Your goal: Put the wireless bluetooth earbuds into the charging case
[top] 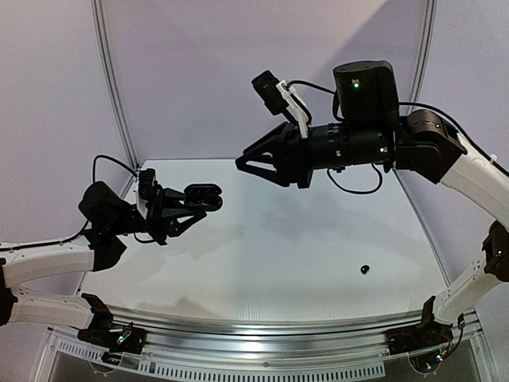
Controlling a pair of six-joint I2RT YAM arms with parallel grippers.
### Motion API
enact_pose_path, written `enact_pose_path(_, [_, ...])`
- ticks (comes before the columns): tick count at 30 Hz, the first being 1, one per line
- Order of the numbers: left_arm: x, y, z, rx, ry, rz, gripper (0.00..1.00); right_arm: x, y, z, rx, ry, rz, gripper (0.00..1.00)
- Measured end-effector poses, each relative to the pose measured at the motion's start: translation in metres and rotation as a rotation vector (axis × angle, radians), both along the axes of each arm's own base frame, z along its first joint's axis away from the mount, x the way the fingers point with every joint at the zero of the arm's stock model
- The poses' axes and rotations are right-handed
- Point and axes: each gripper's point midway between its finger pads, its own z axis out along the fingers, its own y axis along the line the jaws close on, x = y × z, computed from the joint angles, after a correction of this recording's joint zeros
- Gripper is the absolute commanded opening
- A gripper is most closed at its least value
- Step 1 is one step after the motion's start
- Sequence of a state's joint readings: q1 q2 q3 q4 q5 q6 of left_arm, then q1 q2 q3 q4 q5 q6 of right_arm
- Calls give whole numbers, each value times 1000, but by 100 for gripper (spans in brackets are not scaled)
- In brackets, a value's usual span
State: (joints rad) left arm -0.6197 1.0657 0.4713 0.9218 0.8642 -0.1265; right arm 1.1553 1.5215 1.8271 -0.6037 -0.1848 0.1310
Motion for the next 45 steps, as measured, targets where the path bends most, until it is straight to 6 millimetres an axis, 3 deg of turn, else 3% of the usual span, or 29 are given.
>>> enact_pose_path(10, [-10,6,-23,6,-32,6,0,-7,20,-33,-84,21,18,34])
enact_pose_path(21, [-28,4,-48,27,-80,-15,0,-4,21,-64,-152,31,5,35])
enact_pose_path(27, [-29,-5,-54,28,-58,-22,0,0,16,-100,-224,60,-35,35])
enact_pose_path(32, [-31,-13,-62,42,-27,-31,0,2,3,-104,-230,72,-80,35])
enact_pose_path(40, [-26,-14,-60,27,-18,-4,0,2,-11,-84,-177,60,-111,34])
enact_pose_path(45, [-27,-12,-59,20,-34,6,0,-1,-7,-80,-164,21,-76,24])
